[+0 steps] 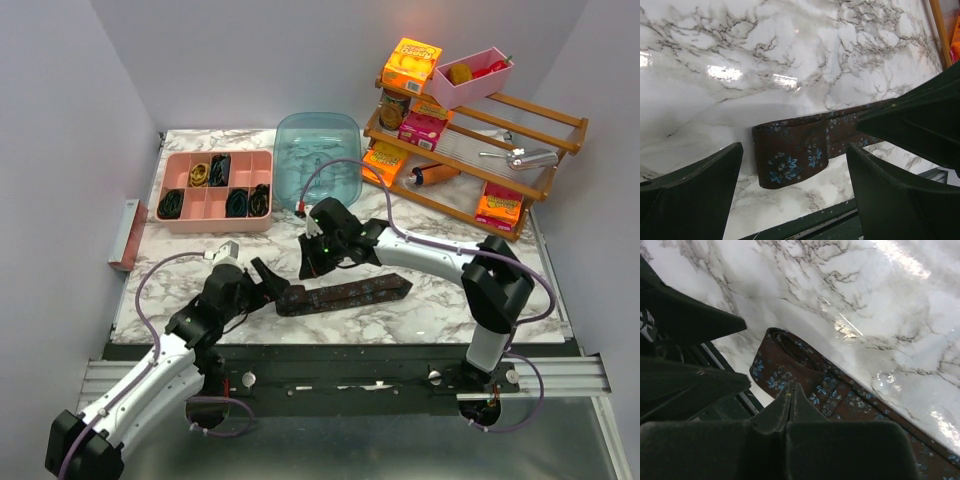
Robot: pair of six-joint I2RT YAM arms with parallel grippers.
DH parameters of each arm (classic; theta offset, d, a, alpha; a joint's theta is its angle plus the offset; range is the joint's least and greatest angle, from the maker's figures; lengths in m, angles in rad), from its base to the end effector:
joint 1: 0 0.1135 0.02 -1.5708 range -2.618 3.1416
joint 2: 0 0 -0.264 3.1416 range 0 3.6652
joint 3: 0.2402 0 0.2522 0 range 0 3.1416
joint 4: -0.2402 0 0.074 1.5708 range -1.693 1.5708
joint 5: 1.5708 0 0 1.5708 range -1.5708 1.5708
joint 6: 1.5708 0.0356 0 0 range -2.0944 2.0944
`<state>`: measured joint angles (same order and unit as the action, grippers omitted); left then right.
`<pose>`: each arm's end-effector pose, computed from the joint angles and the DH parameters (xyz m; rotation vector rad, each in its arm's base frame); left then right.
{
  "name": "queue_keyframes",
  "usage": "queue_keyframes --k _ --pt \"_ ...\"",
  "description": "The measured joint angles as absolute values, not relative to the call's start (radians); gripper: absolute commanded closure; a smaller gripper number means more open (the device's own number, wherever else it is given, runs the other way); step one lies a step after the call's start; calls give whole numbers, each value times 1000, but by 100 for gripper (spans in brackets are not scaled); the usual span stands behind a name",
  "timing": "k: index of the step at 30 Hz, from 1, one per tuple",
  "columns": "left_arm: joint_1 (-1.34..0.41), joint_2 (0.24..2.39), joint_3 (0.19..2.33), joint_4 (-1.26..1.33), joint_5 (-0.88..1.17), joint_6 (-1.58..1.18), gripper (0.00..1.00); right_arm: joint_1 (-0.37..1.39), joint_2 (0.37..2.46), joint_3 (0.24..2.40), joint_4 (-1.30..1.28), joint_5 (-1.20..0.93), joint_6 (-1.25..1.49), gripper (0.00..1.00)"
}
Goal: Roll the ties
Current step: Roll the tie at the center of the board.
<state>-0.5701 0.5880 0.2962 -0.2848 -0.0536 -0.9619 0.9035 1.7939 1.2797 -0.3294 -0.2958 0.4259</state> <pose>0.1223 -0.0761 0.1872 -0.4732 2.2155 -0.8082 0.2351 0.3151 0.2220 -0.7568 2.4869 0.9135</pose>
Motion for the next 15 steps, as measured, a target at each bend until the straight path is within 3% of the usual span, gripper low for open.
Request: queue_keyframes --k 7,15 --pt "-410 548 155 -187 163 -1016 11 922 1829 1307 -323 -336 426 97" --pt "-366 566 127 -121 254 -1037 17 929 1872 1308 -316 -358 426 98"
